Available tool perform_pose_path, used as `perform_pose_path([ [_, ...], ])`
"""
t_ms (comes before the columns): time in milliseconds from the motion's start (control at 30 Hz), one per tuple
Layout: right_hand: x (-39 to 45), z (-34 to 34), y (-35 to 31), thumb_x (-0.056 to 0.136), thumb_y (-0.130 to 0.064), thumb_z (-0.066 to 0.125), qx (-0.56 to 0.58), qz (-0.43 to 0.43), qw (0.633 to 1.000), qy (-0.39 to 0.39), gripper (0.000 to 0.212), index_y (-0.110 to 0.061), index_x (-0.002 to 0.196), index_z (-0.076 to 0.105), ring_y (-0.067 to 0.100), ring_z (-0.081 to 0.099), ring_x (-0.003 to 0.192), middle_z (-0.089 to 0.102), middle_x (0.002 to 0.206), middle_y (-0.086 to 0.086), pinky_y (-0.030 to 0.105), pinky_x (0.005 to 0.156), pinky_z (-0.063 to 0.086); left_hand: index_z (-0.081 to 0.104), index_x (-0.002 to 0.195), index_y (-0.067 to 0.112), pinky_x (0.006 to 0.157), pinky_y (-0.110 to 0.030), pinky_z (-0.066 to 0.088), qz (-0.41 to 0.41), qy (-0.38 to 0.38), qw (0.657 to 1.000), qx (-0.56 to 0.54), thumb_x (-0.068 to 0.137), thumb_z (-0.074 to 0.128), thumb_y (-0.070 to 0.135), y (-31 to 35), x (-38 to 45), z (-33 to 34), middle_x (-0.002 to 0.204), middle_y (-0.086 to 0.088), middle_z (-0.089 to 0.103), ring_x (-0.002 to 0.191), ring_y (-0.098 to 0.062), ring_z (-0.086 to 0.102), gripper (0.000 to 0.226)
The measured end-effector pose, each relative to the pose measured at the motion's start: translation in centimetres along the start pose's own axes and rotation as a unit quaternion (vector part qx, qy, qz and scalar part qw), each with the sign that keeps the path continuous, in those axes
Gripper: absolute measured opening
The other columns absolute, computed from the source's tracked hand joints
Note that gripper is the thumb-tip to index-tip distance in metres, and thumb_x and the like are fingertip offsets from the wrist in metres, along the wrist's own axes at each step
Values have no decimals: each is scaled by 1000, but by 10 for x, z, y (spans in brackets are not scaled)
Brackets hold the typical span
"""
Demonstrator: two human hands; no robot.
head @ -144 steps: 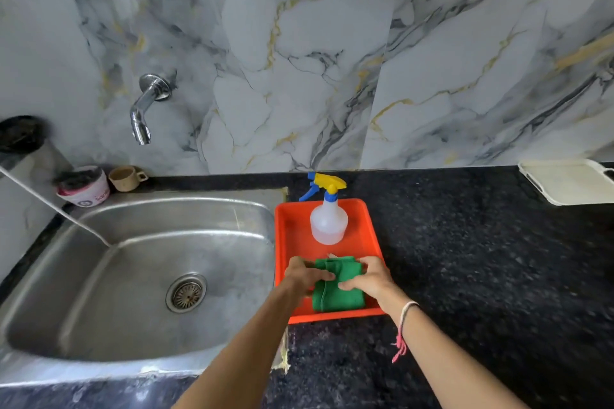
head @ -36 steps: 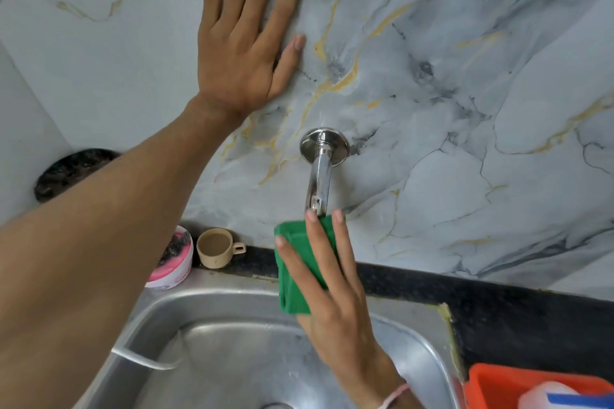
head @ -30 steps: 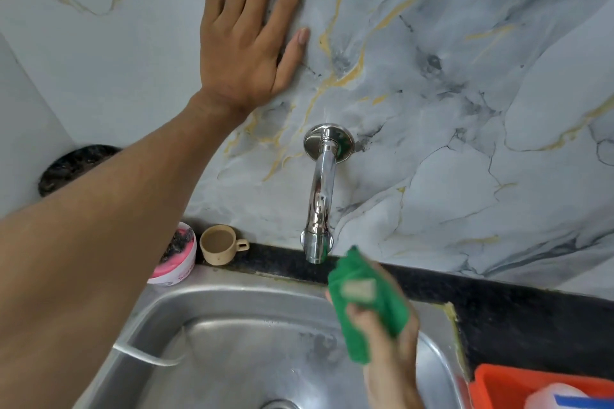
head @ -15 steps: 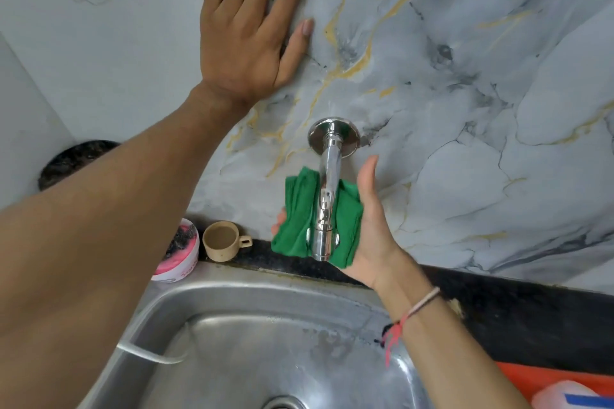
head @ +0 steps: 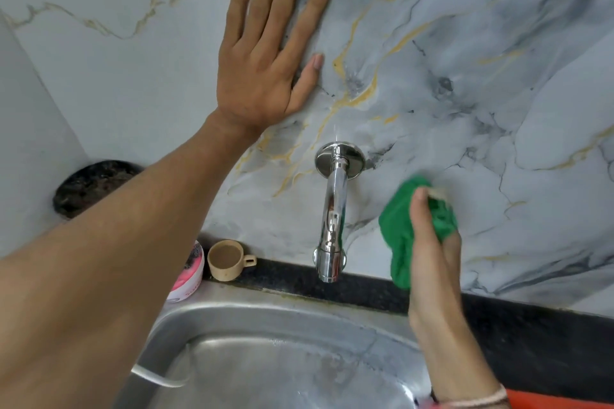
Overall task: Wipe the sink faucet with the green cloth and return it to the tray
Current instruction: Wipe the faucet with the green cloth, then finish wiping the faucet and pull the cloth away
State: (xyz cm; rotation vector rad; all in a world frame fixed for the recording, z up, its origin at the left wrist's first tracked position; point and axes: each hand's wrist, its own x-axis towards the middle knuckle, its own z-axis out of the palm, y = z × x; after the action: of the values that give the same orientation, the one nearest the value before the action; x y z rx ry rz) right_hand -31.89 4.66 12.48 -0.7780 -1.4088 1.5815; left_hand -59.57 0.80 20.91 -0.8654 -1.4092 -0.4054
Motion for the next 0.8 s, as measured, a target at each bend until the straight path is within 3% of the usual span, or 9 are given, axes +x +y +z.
perform_pose_path([
  [67, -4, 32, -11, 94, -58, 58, -92, -106, 989, -56, 18, -51, 108, 65, -7, 68, 76, 77, 92, -26, 14, 66, 56, 36, 162, 15, 129, -49, 30, 3, -7, 1000, 5, 103, 36, 41, 1, 1, -3, 161, -23, 45, 153, -36, 38, 64],
  [133, -16, 57, -3, 95, -56, 56, -217, -178, 955, -97, 34, -44, 127, 59, 14, 66, 112, 67, 133, -1, 25, 87, 55, 38, 161, 14, 128, -49, 30, 6, -13, 1000, 9, 102, 37, 41, 1, 3, -6, 160, -24, 45, 153, -37, 39, 65],
  [200, -28, 63, 11, 91, -52, 64, -354, -237, 901, -78, 54, -34, 141, 54, 22, 42, 148, 40, 163, 6, 27, 106, 41, 39, 161, 13, 128, -49, 29, 12, -20, 1000, 7, 102, 37, 40, 1, 4, -9, 160, -25, 45, 152, -39, 40, 65],
  [400, -47, 32, 21, 75, -28, 82, -468, -303, 821, -128, 90, -27, 155, 40, 34, 31, 155, 21, 172, 15, 45, 105, 59, 28, 165, 12, 130, -54, 29, -20, -122, 992, -24, 109, 36, 42, 14, 10, -39, 167, -26, 32, 158, -39, 29, 64],
  [533, -74, 12, 15, 67, -6, 91, -511, -294, 777, -219, 104, -24, 155, 39, 37, 19, 159, 18, 173, 14, 49, 112, 49, 27, 165, 14, 133, -51, 24, -108, -251, 953, -130, 110, 35, 51, 37, 6, -99, 174, -19, 16, 163, -30, 16, 67],
  [633, -100, -25, 6, 68, 4, 77, -377, -146, 877, -260, 79, -26, 139, 62, 24, 51, 143, 55, 155, 7, 45, 118, 47, 41, 157, 9, 127, -50, 33, -217, -304, 899, -230, 108, 46, 44, 61, -18, -165, 170, -21, 28, 157, -33, 30, 61],
  [700, -120, -66, -4, 65, 1, 62, -192, 64, 948, -247, 57, -31, 109, 79, 21, 78, 102, 82, 106, 0, 53, 97, 62, 49, 148, 8, 121, -49, 42, -293, -343, 837, -309, 108, 48, 44, 84, -38, -213, 153, -20, 50, 144, -33, 47, 54],
  [733, -130, -91, -4, 64, 1, 59, -92, 172, 948, -250, 55, -31, 102, 81, 22, 80, 92, 84, 96, 0, 57, 88, 64, 54, 142, 10, 112, -46, 49, -325, -372, 795, -352, 108, 49, 46, 98, -48, -236, 139, -16, 61, 130, -29, 58, 50],
  [800, -147, -145, -5, 65, 3, 58, 64, 313, 914, -251, 56, -24, 107, 82, 31, 80, 95, 84, 104, 11, 63, 79, 64, 63, 127, 13, 92, -35, 53, -385, -445, 689, -424, 101, 56, 52, 136, -62, -286, 108, -3, 72, 100, -13, 68, 47],
])
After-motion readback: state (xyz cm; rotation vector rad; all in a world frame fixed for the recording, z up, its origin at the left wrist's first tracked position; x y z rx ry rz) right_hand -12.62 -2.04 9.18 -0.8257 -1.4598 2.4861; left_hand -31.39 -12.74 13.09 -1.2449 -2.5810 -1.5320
